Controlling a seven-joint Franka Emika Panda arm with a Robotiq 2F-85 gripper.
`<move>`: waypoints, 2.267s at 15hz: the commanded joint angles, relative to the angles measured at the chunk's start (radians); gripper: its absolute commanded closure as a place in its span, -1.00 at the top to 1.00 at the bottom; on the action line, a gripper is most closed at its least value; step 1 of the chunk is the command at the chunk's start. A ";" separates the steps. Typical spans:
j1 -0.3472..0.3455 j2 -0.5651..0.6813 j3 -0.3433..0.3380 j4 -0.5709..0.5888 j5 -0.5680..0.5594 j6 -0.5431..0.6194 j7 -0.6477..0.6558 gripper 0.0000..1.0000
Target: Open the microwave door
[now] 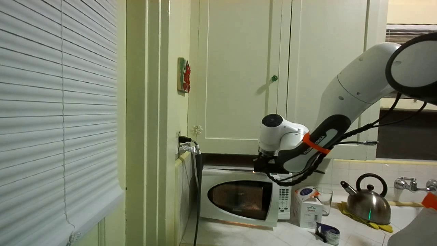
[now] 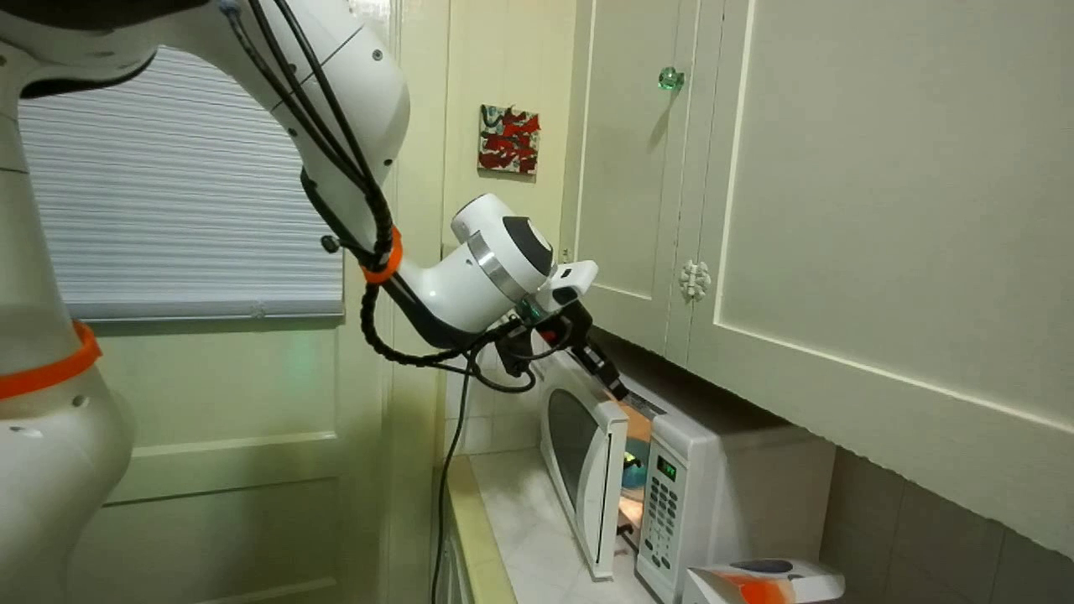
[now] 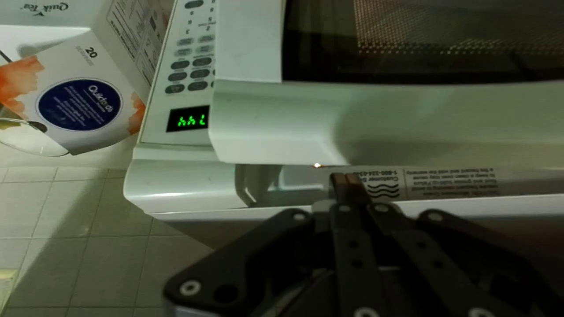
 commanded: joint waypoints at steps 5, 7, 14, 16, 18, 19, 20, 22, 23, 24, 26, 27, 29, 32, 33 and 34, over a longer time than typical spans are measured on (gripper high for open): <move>0.011 0.032 -0.006 0.000 0.084 -0.021 -0.046 -1.00; 0.024 0.027 -0.008 -0.010 0.185 -0.042 -0.126 -1.00; 0.257 -0.051 -0.159 -0.009 0.661 -0.259 -0.518 -1.00; 0.281 -0.081 -0.165 0.002 0.735 -0.330 -0.581 -1.00; 0.301 -0.108 -0.169 0.010 0.806 -0.390 -0.642 -1.00; 0.311 -0.120 -0.173 0.015 0.847 -0.420 -0.679 -1.00; 0.315 -0.129 -0.172 0.021 0.869 -0.448 -0.698 -1.00; 0.323 -0.142 -0.173 0.032 0.918 -0.499 -0.744 -1.00; 0.324 -0.145 -0.172 0.037 0.932 -0.520 -0.757 -1.00; 0.315 -0.149 -0.164 0.033 0.917 -0.513 -0.738 -1.00; 0.316 -0.148 -0.171 0.043 0.940 -0.532 -0.757 -1.00; 0.315 -0.147 -0.171 0.042 0.942 -0.534 -0.757 -1.00; 0.302 -0.152 -0.163 0.032 0.912 -0.499 -0.728 -1.00; 0.289 -0.146 -0.156 0.019 0.882 -0.456 -0.701 -1.00; 0.289 -0.144 -0.155 0.015 0.878 -0.449 -0.700 -1.00; 0.285 -0.141 -0.150 0.010 0.864 -0.435 -0.690 -1.00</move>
